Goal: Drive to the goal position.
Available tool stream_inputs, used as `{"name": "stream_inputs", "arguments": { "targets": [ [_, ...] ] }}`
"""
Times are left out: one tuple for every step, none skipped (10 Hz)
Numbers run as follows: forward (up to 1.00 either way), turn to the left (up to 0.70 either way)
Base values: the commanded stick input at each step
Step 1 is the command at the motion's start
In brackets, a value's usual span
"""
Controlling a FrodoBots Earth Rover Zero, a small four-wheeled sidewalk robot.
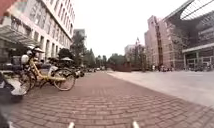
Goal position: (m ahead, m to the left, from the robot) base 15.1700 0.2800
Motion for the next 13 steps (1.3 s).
{"name": "stream_inputs", "arguments": {
  "targets": [
    [0.7, 0.03],
    [0.7, 0.14],
    [0.7, 0.14],
    [0.7, 0.14],
    [0.7, 0.14],
    [0.7, 0.14],
    [0.7, 0.06],
    [0.7, 0.0],
    [0.7, 0.0],
    [0.7, 0.0],
    [0.7, 0.0],
    [0.7, 0.0],
    [0.7, 0.0]
  ]
}}
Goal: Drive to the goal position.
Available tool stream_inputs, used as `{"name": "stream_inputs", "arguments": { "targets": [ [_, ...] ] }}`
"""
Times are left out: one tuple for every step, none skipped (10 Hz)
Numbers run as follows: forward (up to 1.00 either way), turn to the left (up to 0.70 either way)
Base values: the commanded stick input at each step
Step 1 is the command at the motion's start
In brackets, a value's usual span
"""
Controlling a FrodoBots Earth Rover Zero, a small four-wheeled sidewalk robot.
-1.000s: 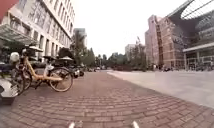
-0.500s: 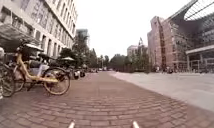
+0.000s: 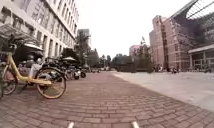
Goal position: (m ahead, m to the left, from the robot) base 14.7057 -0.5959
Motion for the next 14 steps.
{"name": "stream_inputs", "arguments": {
  "targets": [
    [0.7, 0.0],
    [0.7, 0.0],
    [0.7, 0.0],
    [0.7, 0.0],
    [0.7, 0.0],
    [0.7, 0.0],
    [0.7, 0.0],
    [0.7, 0.0],
    [0.7, 0.0],
    [0.7, 0.0],
    [0.7, 0.0],
    [0.7, 0.09],
    [0.7, 0.12],
    [0.7, 0.14]
  ]
}}
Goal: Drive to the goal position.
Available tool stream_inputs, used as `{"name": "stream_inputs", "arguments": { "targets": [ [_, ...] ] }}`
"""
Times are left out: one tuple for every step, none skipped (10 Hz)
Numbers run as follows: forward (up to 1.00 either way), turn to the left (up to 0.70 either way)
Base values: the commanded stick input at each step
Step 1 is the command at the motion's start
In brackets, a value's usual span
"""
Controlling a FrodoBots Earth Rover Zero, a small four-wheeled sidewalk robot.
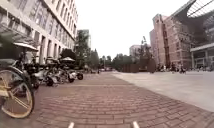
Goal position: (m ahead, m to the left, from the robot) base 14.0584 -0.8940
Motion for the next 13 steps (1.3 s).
{"name": "stream_inputs", "arguments": {
  "targets": [
    [0.7, 0.14],
    [0.7, 0.14],
    [0.7, 0.14],
    [0.7, 0.03],
    [0.7, 0.0],
    [0.7, 0.0],
    [0.7, 0.0],
    [0.7, 0.0],
    [0.7, 0.0],
    [0.7, 0.0],
    [0.7, 0.0],
    [0.7, 0.0],
    [0.7, 0.0]
  ]
}}
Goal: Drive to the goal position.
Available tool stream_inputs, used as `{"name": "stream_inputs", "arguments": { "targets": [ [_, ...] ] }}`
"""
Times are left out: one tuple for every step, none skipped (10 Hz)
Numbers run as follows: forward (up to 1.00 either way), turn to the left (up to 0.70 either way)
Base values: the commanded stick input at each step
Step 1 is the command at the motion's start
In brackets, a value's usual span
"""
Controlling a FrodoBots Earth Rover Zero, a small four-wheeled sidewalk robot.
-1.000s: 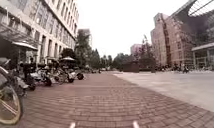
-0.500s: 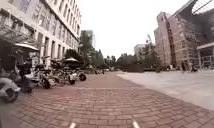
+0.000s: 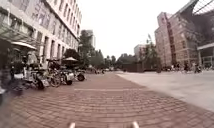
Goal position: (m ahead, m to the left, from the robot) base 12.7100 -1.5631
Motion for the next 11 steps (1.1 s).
{"name": "stream_inputs", "arguments": {
  "targets": [
    [0.7, 0.0],
    [0.7, 0.0],
    [0.7, 0.0],
    [0.7, 0.0],
    [0.7, 0.0],
    [0.7, 0.0],
    [0.7, 0.0],
    [0.7, 0.0],
    [0.7, 0.0],
    [0.7, 0.0],
    [0.7, 0.0]
  ]
}}
